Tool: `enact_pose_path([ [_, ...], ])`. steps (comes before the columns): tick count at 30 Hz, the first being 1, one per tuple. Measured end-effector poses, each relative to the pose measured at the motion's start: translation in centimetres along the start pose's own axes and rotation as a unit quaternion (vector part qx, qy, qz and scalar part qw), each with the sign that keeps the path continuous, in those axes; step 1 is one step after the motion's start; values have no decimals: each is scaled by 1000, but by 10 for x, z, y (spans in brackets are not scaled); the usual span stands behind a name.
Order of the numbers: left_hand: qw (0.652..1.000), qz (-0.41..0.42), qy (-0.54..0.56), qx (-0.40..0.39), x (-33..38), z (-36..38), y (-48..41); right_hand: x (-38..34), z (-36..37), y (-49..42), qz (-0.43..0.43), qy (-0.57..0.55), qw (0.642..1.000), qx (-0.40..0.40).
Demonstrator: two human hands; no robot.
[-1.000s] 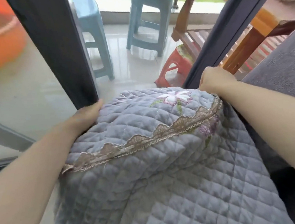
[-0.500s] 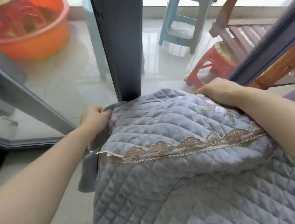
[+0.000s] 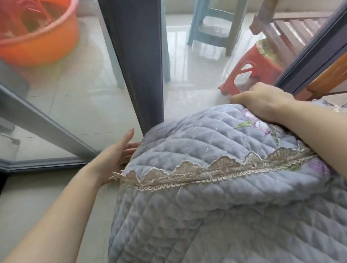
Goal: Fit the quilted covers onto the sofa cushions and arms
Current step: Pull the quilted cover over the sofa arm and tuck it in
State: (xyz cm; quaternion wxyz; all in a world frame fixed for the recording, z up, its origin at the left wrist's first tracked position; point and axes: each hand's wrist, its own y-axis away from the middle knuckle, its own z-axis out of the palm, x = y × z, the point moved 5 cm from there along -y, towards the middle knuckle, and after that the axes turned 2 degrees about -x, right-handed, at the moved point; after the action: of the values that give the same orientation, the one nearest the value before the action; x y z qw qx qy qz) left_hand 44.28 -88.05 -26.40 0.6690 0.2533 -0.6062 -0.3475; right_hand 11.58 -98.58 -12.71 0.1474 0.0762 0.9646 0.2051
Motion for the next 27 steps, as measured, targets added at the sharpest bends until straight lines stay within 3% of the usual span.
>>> enact_pose_path([
  [2,991,38,-91,-88,17,16,24,-5,0,8,-24,-37,998,-49],
  [4,984,94,-144,-47,24,29,38,-11,-2,16,-47,-90,988,-116],
  [6,987,129,-88,31,24,36,42,-14,-8,17,-50,-84,986,-132],
  [9,979,142,-45,136,30,32,36,-29,-12,9,-72,13,989,-125],
  [14,969,96,-9,227,33,29,-14,-39,-12,-5,-113,118,983,-87],
  [19,952,79,-92,282,20,23,-55,-46,6,-35,-136,192,971,-33],
  [24,936,30,-244,253,33,28,-38,-43,8,-33,-127,178,974,-62],
  [27,926,98,-253,261,63,36,-4,-8,-27,-29,-76,141,986,-36],
])
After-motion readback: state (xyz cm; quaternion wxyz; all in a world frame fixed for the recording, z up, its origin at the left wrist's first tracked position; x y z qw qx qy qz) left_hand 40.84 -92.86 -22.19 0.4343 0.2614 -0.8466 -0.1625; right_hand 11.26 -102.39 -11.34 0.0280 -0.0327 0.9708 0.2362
